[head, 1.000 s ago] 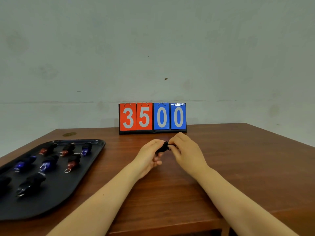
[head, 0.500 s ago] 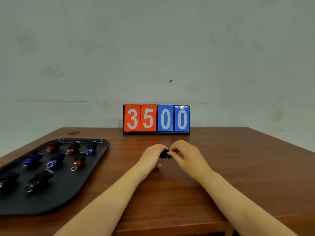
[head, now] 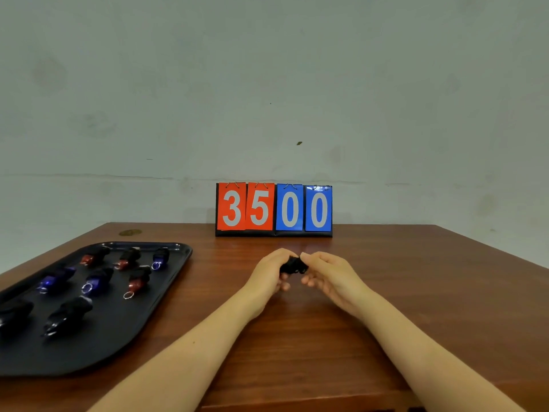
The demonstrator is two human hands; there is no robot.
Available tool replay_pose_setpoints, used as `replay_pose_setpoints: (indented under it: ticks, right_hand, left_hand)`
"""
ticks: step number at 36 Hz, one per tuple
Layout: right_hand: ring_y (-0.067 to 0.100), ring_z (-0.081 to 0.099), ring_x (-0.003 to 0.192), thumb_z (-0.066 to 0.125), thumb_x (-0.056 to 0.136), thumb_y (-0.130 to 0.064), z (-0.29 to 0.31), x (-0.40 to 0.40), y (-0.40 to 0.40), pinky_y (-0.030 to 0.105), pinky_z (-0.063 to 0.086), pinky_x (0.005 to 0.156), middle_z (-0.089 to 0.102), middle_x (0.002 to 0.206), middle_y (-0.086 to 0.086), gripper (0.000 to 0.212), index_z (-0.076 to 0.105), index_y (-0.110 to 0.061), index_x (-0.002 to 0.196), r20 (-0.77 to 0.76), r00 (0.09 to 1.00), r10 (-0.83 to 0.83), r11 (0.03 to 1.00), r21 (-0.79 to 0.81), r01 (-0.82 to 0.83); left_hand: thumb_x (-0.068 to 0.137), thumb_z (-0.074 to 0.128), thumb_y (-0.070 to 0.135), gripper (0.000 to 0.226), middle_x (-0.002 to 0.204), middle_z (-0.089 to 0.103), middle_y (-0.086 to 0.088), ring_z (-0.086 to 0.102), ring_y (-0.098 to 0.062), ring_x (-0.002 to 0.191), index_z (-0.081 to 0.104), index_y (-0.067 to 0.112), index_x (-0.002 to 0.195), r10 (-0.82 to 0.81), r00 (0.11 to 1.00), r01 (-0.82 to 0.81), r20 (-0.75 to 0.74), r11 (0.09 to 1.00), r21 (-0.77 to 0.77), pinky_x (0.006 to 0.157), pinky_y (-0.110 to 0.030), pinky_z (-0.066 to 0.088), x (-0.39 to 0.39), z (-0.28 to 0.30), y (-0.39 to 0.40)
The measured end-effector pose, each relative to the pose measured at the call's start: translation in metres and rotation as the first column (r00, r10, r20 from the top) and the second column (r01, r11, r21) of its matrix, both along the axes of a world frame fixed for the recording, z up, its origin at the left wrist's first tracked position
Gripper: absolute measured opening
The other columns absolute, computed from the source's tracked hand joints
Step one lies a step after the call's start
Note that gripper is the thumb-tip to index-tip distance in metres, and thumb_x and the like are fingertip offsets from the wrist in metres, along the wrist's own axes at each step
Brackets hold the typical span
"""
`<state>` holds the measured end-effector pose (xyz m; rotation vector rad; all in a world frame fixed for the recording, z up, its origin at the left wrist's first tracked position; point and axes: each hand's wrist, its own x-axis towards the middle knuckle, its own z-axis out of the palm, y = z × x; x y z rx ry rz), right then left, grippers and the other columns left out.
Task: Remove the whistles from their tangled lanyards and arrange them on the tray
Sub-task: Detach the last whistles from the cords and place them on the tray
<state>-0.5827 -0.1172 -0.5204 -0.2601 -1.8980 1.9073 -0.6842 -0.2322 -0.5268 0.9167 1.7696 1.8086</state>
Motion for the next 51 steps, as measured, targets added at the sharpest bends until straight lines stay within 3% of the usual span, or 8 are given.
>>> replay_pose_setpoints:
  ticks: [7,12,16,25,30,38,44,51]
  right_hand:
    - [0.012,0.061,0.066,0.06,0.092,-0.016,0.001,-0.003,0.002,0.017,0.053,0.06,0.063,0.074,0.006,0.017,0.065,-0.001,0.099,-0.059,0.997,0.042,0.985,-0.163,-0.052]
    - [0.015,0.062,0.067,0.058,0.094,-0.02,-0.001,-0.005,0.0,0.02,0.052,0.061,0.064,0.076,0.008,0.029,0.064,0.006,0.105,-0.044,0.999,-0.003,0.998,-0.062,0.0]
    - [0.015,0.064,0.068,0.056,0.096,-0.021,-0.001,-0.005,-0.002,0.022,0.052,0.062,0.066,0.079,0.009,0.026,0.066,0.003,0.102,-0.024,0.998,-0.049,0.998,0.046,0.05]
    - [0.016,0.064,0.068,0.051,0.098,-0.009,-0.001,-0.007,-0.005,0.022,0.053,0.062,0.067,0.079,0.009,0.018,0.064,0.001,0.103,-0.036,0.998,-0.054,0.995,0.076,0.057]
    - [0.014,0.062,0.064,0.051,0.097,-0.01,-0.004,-0.01,-0.005,0.023,0.052,0.059,0.065,0.078,0.008,0.014,0.063,-0.004,0.098,-0.024,0.99,-0.139,0.95,0.28,0.14]
    - [0.005,0.061,0.06,0.056,0.094,-0.01,-0.005,-0.014,-0.005,0.017,0.05,0.055,0.066,0.085,0.007,0.007,0.062,-0.013,0.098,-0.161,0.953,-0.257,0.881,0.367,0.3]
    - [0.008,0.066,0.074,0.057,0.093,-0.008,-0.005,-0.013,-0.005,0.019,0.051,0.057,0.067,0.093,0.001,0.012,0.063,-0.015,0.101,-0.218,0.937,-0.272,0.876,0.347,0.335]
    - [0.001,0.064,0.069,0.063,0.091,-0.014,-0.005,-0.013,-0.008,0.015,0.05,0.057,0.067,0.086,-0.002,0.007,0.064,-0.018,0.096,-0.213,0.942,-0.259,0.85,0.414,0.327]
  left_hand:
    - [0.097,0.045,0.022,0.021,0.078,0.046,-0.006,0.039,-0.012,0.06,0.064,0.012,0.095,-0.019,0.989,0.0,0.148,0.992,0.127,0.06,-0.026,0.042,0.004,0.004,0.003]
    - [0.096,0.054,0.036,0.022,0.087,0.058,-0.003,0.043,-0.011,0.065,0.064,0.017,0.101,-0.052,0.998,0.047,0.045,0.994,0.103,0.062,-0.025,0.043,0.003,0.001,0.001]
    - [0.096,0.056,0.034,0.021,0.084,0.06,-0.001,0.044,-0.008,0.06,0.066,0.016,0.1,-0.025,0.999,0.026,-0.022,0.997,0.077,0.056,-0.021,0.042,0.001,0.0,-0.002]
    - [0.096,0.054,0.025,0.017,0.072,0.049,-0.003,0.039,-0.01,0.057,0.061,0.011,0.099,-0.065,0.972,0.033,0.224,0.989,0.146,0.055,-0.023,0.039,0.003,0.004,-0.001]
    - [0.095,0.055,0.028,0.024,0.06,0.05,0.001,0.039,-0.009,0.054,0.058,0.006,0.105,-0.176,0.915,0.113,0.362,0.975,0.189,0.053,-0.021,0.039,0.003,0.004,-0.001]
    - [0.095,0.057,0.034,0.034,0.067,0.047,-0.001,0.042,-0.011,0.059,0.059,0.009,0.118,-0.142,0.897,0.061,0.418,0.978,0.202,0.057,-0.023,0.041,-0.002,0.002,0.002]
    - [0.089,0.059,0.048,0.047,0.073,0.048,-0.004,0.044,-0.013,0.064,0.059,0.013,0.121,-0.145,0.886,0.055,0.44,0.976,0.211,0.059,-0.024,0.043,-0.003,0.0,0.004]
    - [0.091,0.061,0.036,0.03,0.071,0.048,-0.002,0.043,-0.011,0.063,0.061,0.011,0.107,-0.165,0.888,0.084,0.429,0.976,0.201,0.062,-0.024,0.041,-0.002,0.001,0.002]
